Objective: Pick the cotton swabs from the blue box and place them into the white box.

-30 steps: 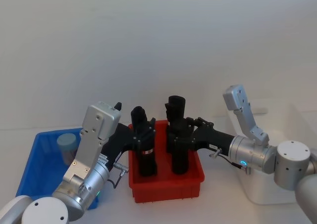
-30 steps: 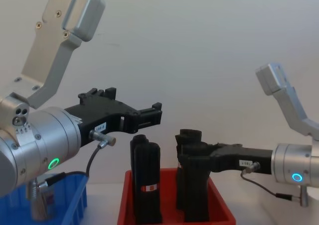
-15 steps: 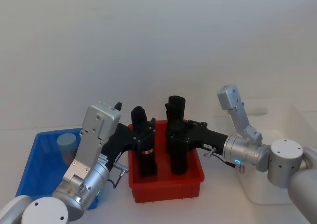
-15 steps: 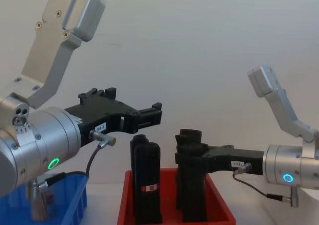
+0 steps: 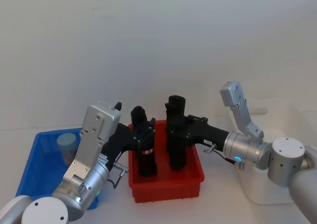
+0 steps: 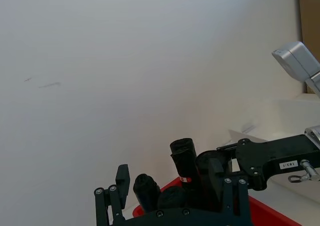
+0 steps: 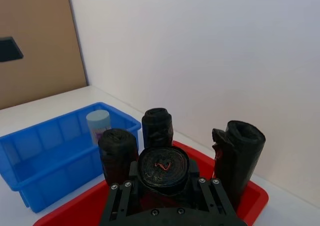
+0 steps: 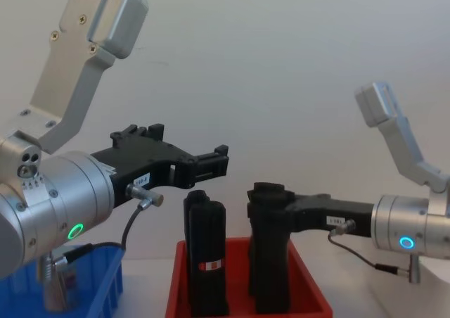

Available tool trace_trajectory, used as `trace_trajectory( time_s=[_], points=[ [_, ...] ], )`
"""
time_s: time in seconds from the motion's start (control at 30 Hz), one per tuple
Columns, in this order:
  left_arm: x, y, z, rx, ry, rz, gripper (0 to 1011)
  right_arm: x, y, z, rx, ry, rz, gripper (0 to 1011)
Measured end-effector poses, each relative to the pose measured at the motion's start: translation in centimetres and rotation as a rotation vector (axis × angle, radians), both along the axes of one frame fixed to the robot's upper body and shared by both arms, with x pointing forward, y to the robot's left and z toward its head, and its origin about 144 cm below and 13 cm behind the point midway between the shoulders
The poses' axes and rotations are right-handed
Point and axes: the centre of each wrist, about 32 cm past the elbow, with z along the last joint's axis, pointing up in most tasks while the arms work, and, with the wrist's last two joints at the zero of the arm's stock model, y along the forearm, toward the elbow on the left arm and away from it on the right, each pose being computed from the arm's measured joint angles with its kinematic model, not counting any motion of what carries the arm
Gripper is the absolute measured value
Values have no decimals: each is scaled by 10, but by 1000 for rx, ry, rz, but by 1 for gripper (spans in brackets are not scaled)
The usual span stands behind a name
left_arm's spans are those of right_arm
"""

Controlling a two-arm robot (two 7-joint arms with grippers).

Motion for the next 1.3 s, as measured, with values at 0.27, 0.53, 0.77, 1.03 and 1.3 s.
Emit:
trace_trajectory(
  time_s=[0.27,0.53,0.77,1.03,1.3],
  points=[
    [0,0,0,0,0,0,1004,-7,-2,17,27,-60,-30,547],
    [0,0,0,0,0,0,1004,-18,-7,39,49,-124,-77,547],
    [0,0,0,0,0,0,1004,-31,-13,60,61,-176,-137,547],
    [0,0,0,0,0,0,1004,-48,-21,80,61,-214,-223,547],
    [0,0,0,0,0,0,1004,-70,-34,95,33,-234,-334,547]
  ],
)
